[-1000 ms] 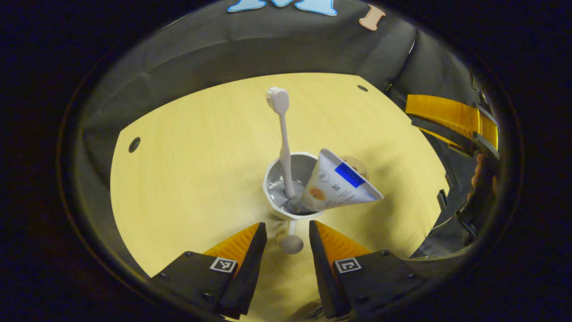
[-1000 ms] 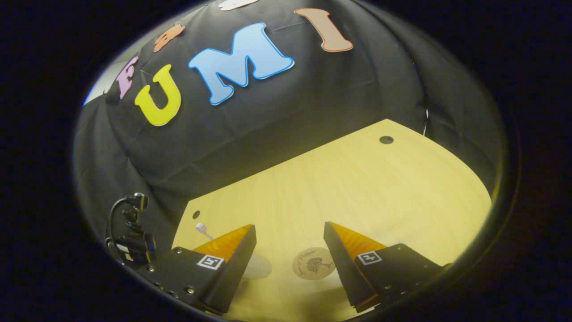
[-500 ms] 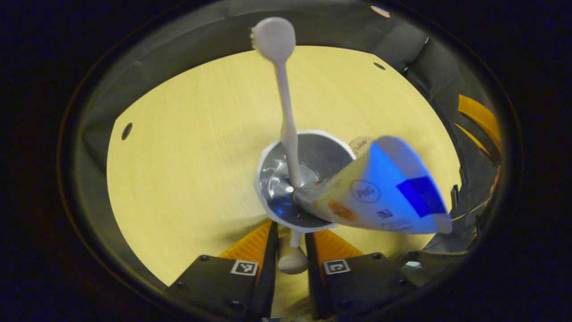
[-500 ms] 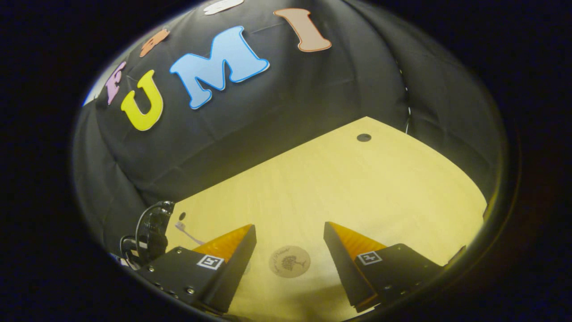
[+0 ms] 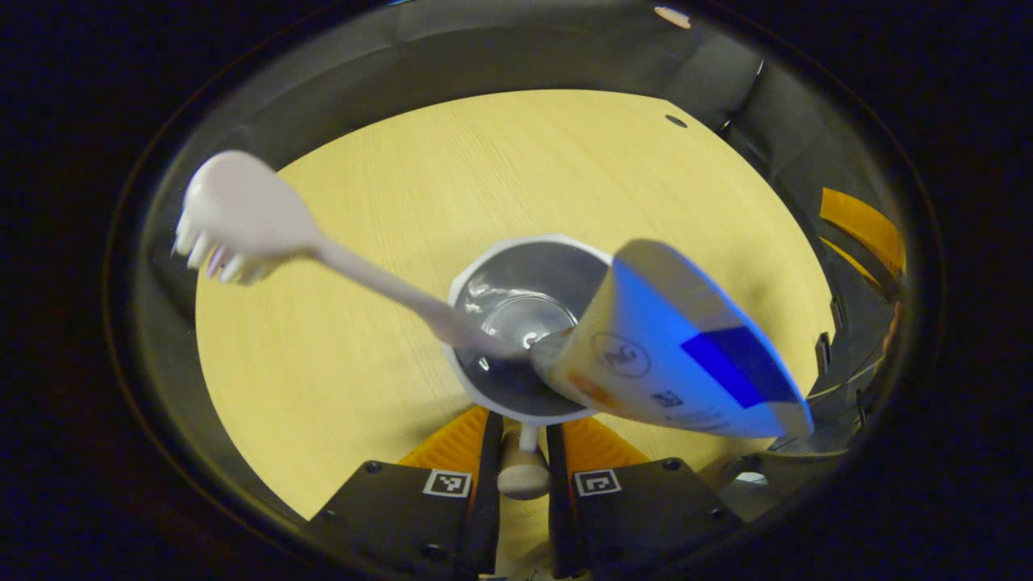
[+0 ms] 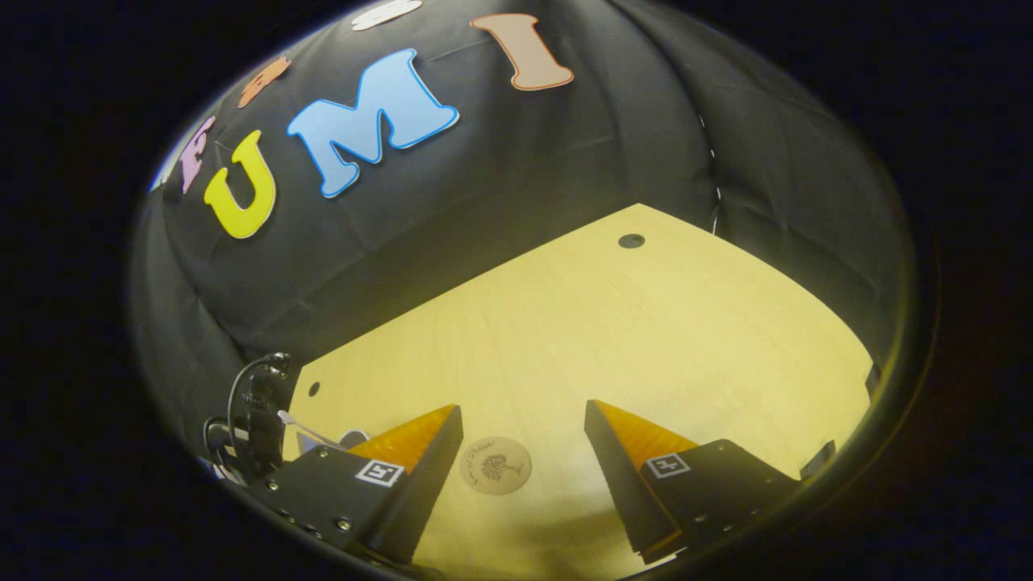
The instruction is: Put the toothbrush and toothpaste on the desktop into the cup, then pick up the cup and place it on the coaster on the desktop.
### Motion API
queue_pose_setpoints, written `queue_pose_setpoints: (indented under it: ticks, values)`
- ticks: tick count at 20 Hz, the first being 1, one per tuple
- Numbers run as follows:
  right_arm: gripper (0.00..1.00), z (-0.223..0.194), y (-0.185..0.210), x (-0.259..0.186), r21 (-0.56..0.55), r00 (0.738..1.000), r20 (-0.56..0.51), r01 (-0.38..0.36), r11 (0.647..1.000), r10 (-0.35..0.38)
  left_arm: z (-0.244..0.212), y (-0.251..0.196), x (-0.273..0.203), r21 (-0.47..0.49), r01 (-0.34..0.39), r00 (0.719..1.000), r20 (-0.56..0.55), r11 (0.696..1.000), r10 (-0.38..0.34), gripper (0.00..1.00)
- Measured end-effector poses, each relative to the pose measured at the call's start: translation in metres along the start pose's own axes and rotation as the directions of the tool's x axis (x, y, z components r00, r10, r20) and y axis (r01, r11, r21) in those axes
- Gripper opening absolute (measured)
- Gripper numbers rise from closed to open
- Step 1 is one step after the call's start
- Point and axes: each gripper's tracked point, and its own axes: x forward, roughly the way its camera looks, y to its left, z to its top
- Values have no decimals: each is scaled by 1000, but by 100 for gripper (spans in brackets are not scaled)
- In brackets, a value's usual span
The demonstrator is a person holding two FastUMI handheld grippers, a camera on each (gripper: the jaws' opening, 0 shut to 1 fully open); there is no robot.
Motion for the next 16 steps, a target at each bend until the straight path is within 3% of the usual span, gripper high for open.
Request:
queue_pose_setpoints:
  ticks: [9, 16]
  values:
    - [93, 3, -14, -6, 6, 1000, 3, 6, 1000, -6, 23, -50, -10, 94, 29, 999, 24, 995, -31, 32]
    - [92, 11, -56, -21, 46, 998, 22, 64, 997, -65, 36, -96, 9, 162, 67, 998, 4, 984, -69, 32]
